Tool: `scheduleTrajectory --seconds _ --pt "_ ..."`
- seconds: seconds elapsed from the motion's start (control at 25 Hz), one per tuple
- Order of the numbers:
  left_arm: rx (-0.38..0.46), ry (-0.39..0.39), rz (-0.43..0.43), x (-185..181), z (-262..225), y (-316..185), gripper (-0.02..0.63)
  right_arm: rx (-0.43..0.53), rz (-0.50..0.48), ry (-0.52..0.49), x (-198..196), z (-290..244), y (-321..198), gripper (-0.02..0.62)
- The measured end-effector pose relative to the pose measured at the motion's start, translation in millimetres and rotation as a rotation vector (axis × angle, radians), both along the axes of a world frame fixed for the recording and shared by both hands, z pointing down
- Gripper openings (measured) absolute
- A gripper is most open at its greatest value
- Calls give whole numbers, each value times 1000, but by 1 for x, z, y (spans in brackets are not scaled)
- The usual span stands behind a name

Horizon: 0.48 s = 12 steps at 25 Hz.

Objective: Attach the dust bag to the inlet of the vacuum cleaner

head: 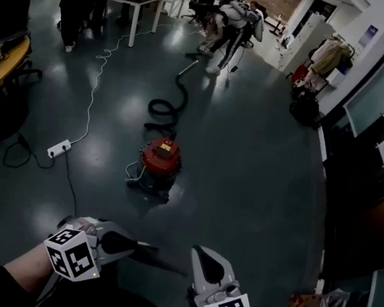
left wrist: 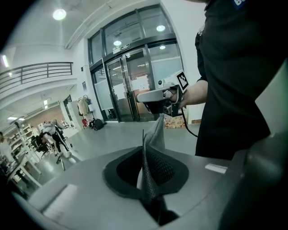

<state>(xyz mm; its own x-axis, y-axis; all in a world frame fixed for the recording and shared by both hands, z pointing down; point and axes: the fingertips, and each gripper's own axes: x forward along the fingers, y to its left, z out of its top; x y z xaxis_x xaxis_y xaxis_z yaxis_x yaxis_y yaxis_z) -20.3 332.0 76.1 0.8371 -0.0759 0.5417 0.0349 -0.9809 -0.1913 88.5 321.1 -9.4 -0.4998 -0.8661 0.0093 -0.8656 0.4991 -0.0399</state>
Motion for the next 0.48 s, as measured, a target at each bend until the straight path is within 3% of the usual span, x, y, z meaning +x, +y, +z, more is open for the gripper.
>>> scheduleTrajectory --seconds 0.32,0.48 --pt "24 27 118 -17 9 -118 23 -93 109 23 -20 18 -129 2" --pt "20 22 143 -25 23 -173 25 -98 191 35 -12 25 -184 2"
